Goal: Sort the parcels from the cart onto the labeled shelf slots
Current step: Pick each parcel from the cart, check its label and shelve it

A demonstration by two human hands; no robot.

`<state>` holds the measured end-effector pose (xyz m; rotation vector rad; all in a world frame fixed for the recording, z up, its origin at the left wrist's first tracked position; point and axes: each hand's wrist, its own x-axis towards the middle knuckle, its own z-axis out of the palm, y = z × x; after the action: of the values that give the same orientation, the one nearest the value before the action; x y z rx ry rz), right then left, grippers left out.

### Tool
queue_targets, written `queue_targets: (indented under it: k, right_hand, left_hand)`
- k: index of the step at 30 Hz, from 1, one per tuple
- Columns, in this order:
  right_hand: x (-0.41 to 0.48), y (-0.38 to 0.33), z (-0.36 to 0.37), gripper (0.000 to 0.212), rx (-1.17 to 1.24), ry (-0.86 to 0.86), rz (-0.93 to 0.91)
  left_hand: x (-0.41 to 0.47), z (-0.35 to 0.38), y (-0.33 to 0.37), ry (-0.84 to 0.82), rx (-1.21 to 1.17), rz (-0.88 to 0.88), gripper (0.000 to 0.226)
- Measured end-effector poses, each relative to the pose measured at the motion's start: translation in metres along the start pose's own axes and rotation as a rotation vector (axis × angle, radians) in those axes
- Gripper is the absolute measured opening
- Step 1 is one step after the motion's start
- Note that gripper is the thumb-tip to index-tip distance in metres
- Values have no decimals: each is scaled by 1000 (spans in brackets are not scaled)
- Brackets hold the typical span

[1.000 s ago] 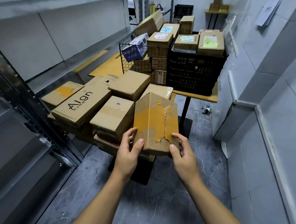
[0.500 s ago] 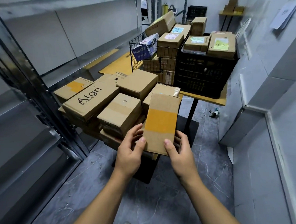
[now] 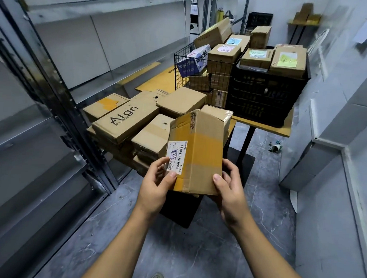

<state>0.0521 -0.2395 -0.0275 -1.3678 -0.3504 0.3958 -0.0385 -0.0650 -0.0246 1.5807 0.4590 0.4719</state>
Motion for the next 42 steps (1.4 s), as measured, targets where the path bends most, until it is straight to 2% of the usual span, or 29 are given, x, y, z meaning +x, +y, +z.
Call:
queue_targets:
  k: [3,8,15,18,22,27,33,42]
  right_hand:
    - [-4,0,4,52,-157,13,-123]
    - [-12,8,20,37,-316,-40,-143]
    - [-15,2,58,55,-406,-189,-119]
    - [-17,3,82,63,-388,-274,-80]
    - [-24,6,125,61,-361,-393,-46]
    - [-44,8,205,66,-262,-486,-52]
    - [-86,18,309,59,-212,-582,-77]
    - [-141,41,451,57,-81,-724,-18]
  left_hand:
    - [-5,-12,-3,97,137,59,54]
    - [-22,-28,6,183,345,164,40]
    - [-54,-62,7,388,491,240,46]
    - [-69,-81,8,468,516,254,46]
    - [-90,-115,10,532,578,238,46]
    - [-127,-175,16,646,626,208,49]
    - [-182,-263,27,758,670,183,46]
    - [-254,-403,34,787,803,74,47]
